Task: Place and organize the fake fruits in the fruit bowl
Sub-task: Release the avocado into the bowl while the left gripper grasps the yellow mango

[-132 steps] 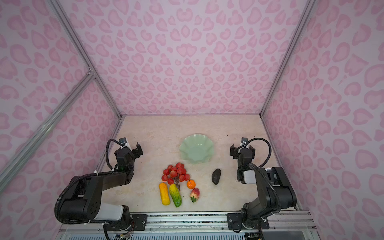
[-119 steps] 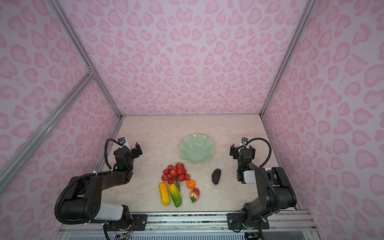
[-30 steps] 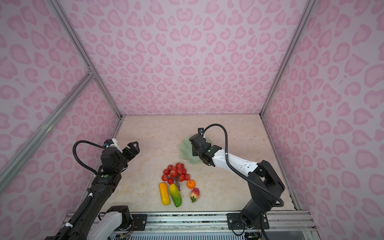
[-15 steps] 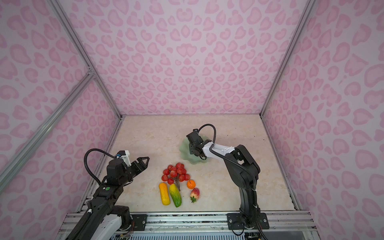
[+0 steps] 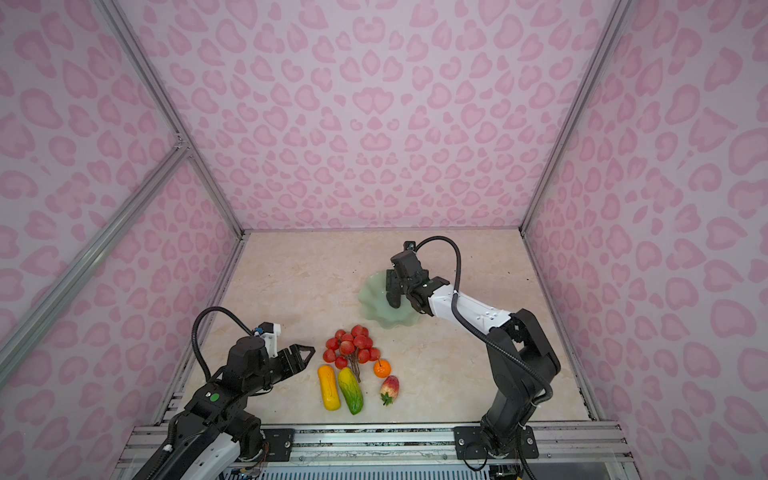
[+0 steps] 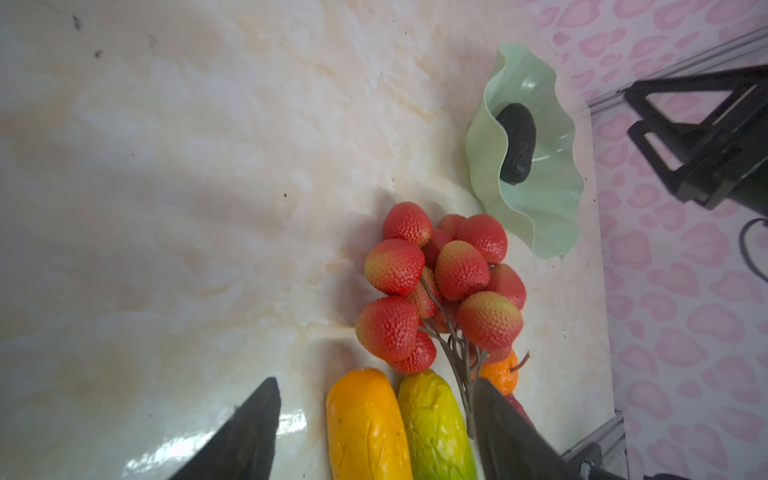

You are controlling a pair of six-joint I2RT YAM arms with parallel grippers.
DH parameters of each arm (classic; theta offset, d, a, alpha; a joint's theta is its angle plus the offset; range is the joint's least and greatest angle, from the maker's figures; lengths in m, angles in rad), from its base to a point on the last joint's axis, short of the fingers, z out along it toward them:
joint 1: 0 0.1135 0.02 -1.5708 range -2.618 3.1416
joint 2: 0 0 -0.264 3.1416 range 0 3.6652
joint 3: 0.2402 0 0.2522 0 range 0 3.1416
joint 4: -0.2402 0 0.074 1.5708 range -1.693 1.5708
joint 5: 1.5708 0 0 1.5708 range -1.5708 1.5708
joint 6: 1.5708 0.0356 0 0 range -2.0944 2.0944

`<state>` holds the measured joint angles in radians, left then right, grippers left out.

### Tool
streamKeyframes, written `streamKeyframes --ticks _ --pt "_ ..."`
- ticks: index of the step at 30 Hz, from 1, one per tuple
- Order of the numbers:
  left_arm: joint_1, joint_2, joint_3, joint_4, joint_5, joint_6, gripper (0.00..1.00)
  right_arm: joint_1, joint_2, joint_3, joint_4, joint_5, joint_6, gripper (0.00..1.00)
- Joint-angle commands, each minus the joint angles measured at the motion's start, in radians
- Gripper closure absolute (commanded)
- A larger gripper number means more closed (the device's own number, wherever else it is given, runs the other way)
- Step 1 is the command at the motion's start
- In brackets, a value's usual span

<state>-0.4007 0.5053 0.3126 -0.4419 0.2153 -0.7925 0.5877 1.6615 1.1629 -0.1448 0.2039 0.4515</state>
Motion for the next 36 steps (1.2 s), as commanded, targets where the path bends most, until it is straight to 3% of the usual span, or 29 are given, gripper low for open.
streamKeyframes --ticks 1,13,20,30,36 --pt "-0.062 0.019 -0.001 -0.049 -0.039 -0.037 0.27 -0.01 -0.047 -0.045 0.029 0.032 0.006 0.15" --pt "-0.373 0.084 -0.046 0.017 -0.201 -0.213 0.28 -0.046 -0.161 -0.183 0.045 0.023 0.033 0.09" --pt "-0.402 0.237 -0.027 0.084 -0.198 -0.186 0.32 -0.056 -0.17 -0.193 0.04 0.019 0.032 0.08" --pt "-0.406 0.411 0.017 0.139 -0.2 -0.145 0.47 -0.068 -0.178 -0.22 0.056 0.002 0.048 0.08" --pt "-0.405 0.397 0.033 0.112 -0.219 -0.13 0.58 -0.075 -0.184 -0.234 0.058 0.005 0.047 0.08"
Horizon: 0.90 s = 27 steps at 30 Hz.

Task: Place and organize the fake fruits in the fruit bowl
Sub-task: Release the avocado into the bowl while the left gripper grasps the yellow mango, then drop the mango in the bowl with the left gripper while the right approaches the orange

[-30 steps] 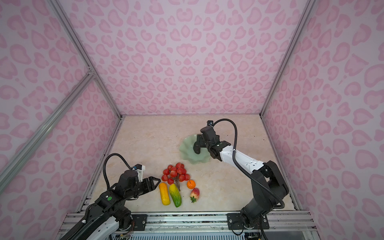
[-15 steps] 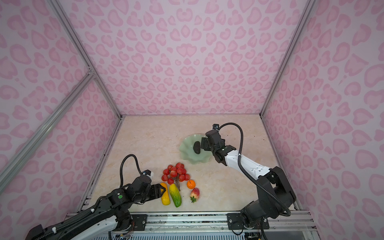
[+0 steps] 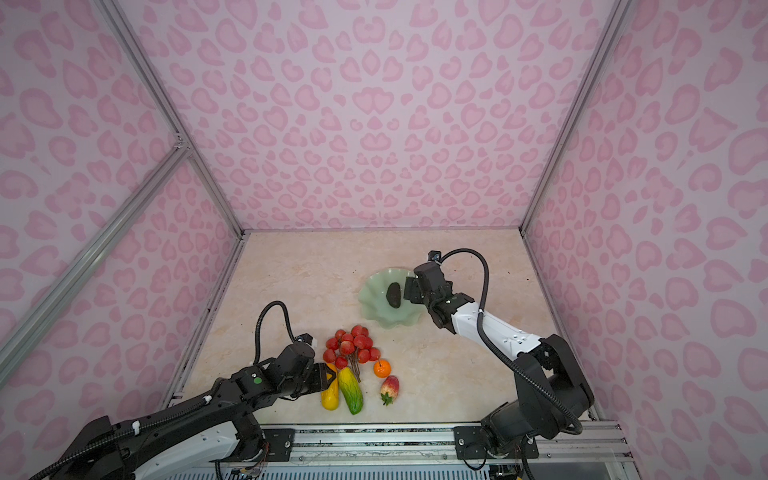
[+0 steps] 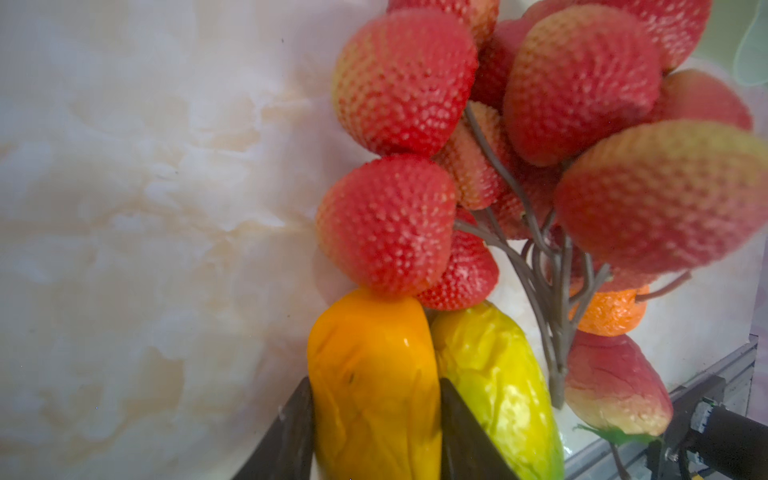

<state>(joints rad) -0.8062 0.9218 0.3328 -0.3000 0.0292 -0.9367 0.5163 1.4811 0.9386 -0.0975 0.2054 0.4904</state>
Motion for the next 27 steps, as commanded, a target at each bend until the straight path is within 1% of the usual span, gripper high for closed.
streamKeyframes --ticks 1,4,7,10,12,16,19,20,21,25,27 --pt "0.0 -0.036 0.016 -0.038 -0.04 0.015 0.59 -0.006 -0.005 -0.013 0.011 0.003 0.01 0.08" --pt "0.0 -0.111 0.067 -0.114 -0.076 0.032 0.61 -0.013 -0.01 -0.02 0.017 -0.001 0.011 0.09" --pt "0.001 -0.178 0.162 -0.206 -0.124 0.079 0.62 -0.023 -0.013 -0.028 0.02 0.0 0.008 0.09" --pt "0.013 -0.184 0.277 -0.249 -0.18 0.175 0.61 -0.033 -0.015 -0.031 0.018 -0.003 0.004 0.09" --pt "0.037 -0.125 0.388 -0.244 -0.206 0.263 0.61 -0.042 -0.018 -0.033 0.017 -0.006 0.001 0.09" --pt "0.071 0.091 0.584 -0.154 -0.196 0.416 0.61 -0.05 -0.041 -0.04 0.003 0.001 -0.01 0.09" --pt "0.079 0.255 0.747 -0.144 -0.182 0.485 0.62 -0.055 -0.073 -0.063 -0.014 0.014 -0.014 0.09" --pt "0.079 0.287 0.784 -0.158 -0.173 0.498 0.66 -0.057 -0.088 -0.068 -0.028 0.018 -0.013 0.09" --pt "0.079 0.304 0.802 -0.167 -0.157 0.507 0.68 -0.061 -0.106 -0.077 -0.043 0.022 -0.013 0.09" --pt "0.082 0.307 0.778 -0.128 -0.111 0.527 0.67 -0.07 -0.191 -0.131 -0.053 0.046 -0.01 0.09" --pt "0.082 0.352 0.808 -0.135 -0.095 0.542 0.67 -0.081 -0.221 -0.156 -0.051 0.048 -0.003 0.09"
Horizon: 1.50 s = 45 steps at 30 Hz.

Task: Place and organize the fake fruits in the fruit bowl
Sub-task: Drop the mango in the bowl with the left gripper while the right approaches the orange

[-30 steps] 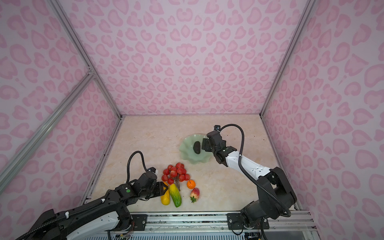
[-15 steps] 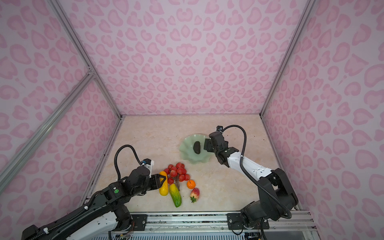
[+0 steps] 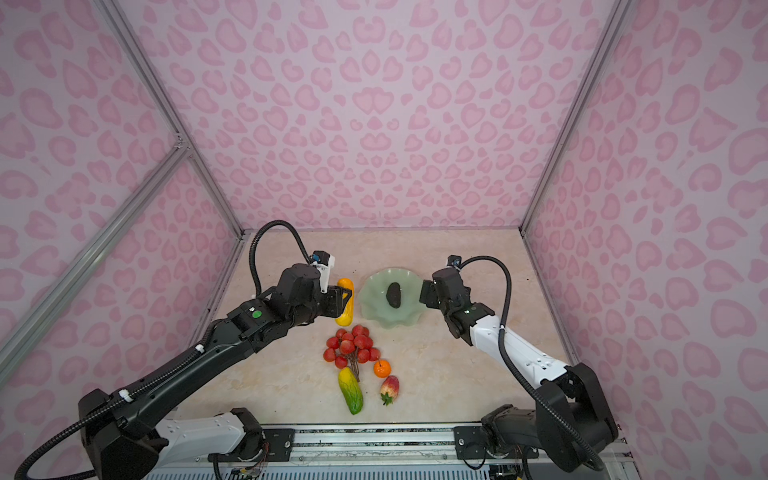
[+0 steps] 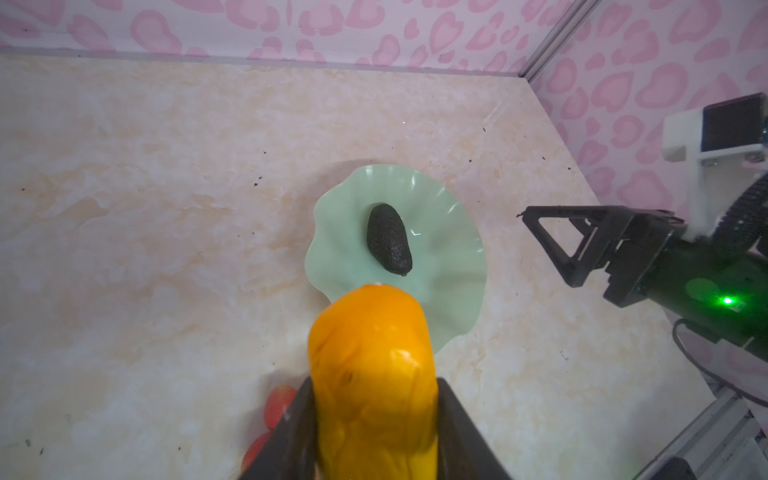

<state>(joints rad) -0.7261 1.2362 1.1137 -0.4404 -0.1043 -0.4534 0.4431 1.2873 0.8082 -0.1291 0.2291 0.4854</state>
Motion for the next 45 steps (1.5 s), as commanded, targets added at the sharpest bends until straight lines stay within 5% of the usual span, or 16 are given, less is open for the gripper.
streamKeyframes --ticks 1,18,32,39,45 --pt "0.002 0.058 0.041 0.007 0.044 0.064 0.67 -0.01 -0.041 -0.033 -0.023 0.024 0.001 0.09" --pt "0.012 0.48 0.266 0.062 0.05 0.151 0.69 -0.024 -0.132 -0.09 -0.048 0.025 0.014 0.09" --pt "0.063 0.809 0.462 0.05 0.095 0.103 0.67 -0.024 -0.128 -0.1 -0.062 0.0 0.028 0.09" --pt "0.065 0.795 0.466 0.065 0.121 0.079 0.46 -0.024 -0.117 -0.093 -0.077 -0.014 0.028 0.09" --pt "0.068 0.659 0.452 0.101 0.08 0.09 0.37 -0.017 -0.095 -0.081 -0.077 -0.12 -0.041 0.11"
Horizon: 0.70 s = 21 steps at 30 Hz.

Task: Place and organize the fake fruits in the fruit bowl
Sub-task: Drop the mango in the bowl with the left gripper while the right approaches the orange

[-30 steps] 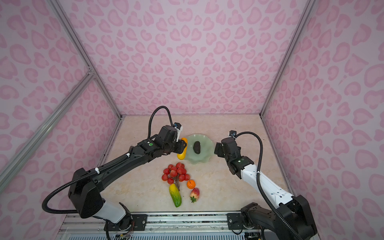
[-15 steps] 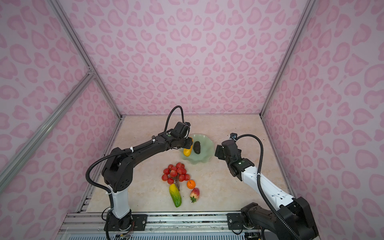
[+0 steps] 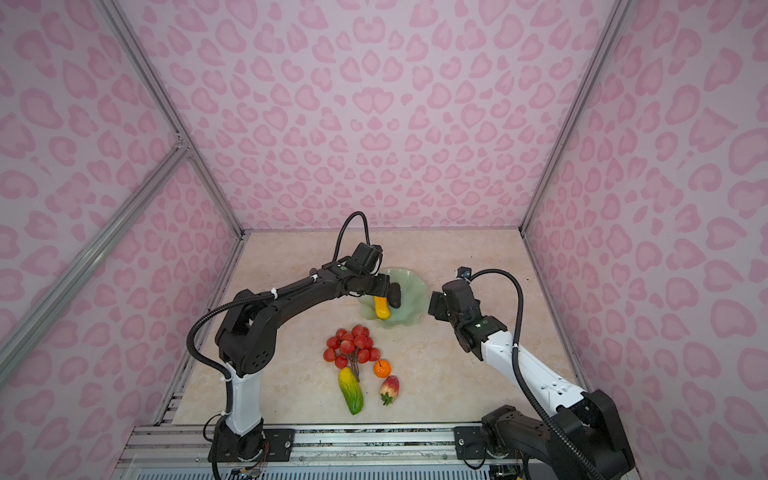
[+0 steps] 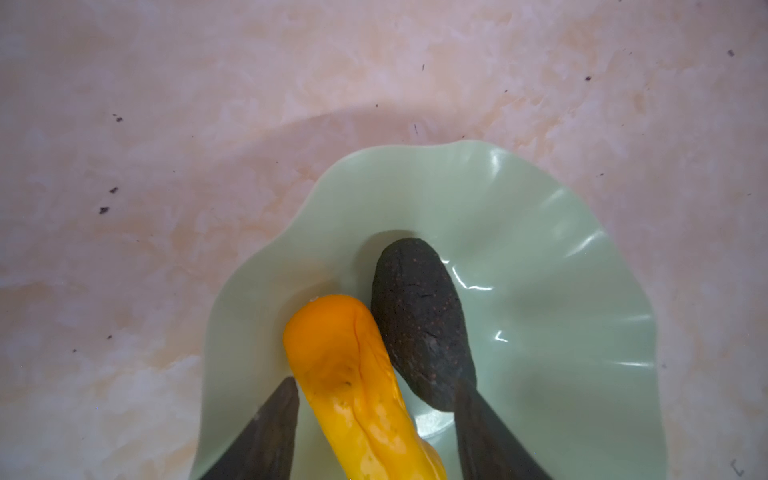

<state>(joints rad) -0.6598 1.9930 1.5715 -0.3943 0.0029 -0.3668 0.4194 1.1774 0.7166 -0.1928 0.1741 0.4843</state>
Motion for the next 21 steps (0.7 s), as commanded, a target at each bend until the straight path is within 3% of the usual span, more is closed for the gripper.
streamKeyframes --ticks 1,4,9,16,21 --pt "0.003 -0.129 -0.008 0.062 -0.04 0.007 0.35 0.014 0.021 0.015 -0.019 -0.074 -0.042 0.11" --pt "0.007 -0.219 -0.02 0.08 -0.078 0.018 0.33 0.071 0.03 0.027 -0.042 -0.099 -0.073 0.13" --pt "0.022 -0.428 -0.138 0.186 -0.201 0.026 0.28 0.272 0.046 0.047 -0.106 -0.089 -0.1 0.13" --pt "0.058 -0.768 -0.486 0.346 -0.397 -0.021 0.22 0.527 0.147 0.033 -0.102 -0.118 0.004 0.15" --pt "0.082 -0.975 -0.717 0.355 -0.531 -0.133 0.17 0.623 0.267 0.06 -0.074 -0.136 0.039 0.18"
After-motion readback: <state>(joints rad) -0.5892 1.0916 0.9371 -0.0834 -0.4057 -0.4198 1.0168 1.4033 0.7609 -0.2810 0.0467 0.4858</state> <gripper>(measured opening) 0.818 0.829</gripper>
